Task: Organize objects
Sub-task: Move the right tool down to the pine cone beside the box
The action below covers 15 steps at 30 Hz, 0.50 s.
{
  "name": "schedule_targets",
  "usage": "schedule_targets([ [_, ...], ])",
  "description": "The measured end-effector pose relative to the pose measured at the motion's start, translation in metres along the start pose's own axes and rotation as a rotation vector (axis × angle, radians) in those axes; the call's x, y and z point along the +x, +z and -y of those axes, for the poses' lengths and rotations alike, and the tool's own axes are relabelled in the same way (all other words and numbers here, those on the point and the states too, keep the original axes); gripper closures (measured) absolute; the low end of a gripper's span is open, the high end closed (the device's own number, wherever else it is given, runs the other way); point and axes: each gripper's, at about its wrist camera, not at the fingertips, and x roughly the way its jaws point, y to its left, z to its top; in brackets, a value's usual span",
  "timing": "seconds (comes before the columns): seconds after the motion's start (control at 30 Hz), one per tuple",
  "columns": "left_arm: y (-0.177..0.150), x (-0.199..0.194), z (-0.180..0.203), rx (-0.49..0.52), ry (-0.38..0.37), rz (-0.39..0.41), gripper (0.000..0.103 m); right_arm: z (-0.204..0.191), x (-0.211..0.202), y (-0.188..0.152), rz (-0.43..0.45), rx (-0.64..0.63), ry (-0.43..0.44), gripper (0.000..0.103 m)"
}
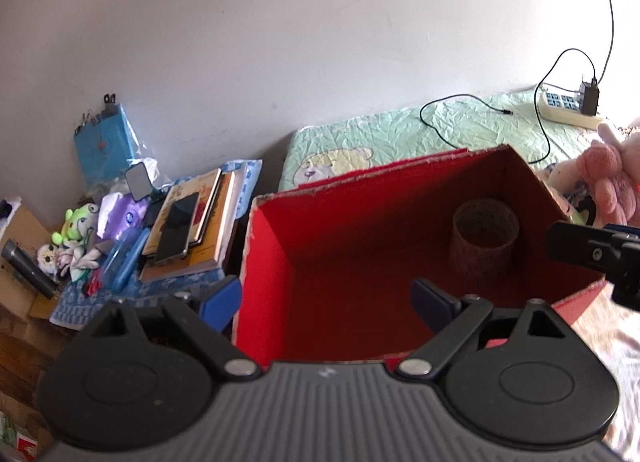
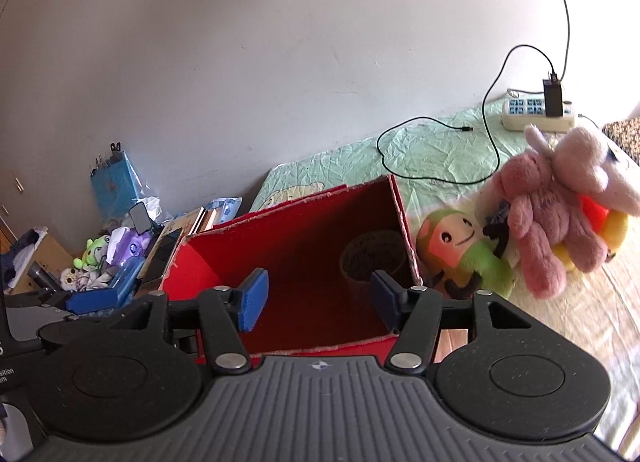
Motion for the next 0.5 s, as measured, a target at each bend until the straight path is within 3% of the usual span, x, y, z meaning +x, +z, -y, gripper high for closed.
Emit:
schedule_targets([
  [0.5, -0.027, -0.015, 0.015, 0.012, -0.030, -0.066, 0.011, 0.024, -0.017, -0.031, -0.088, 0.073, 0.044, 0.044],
])
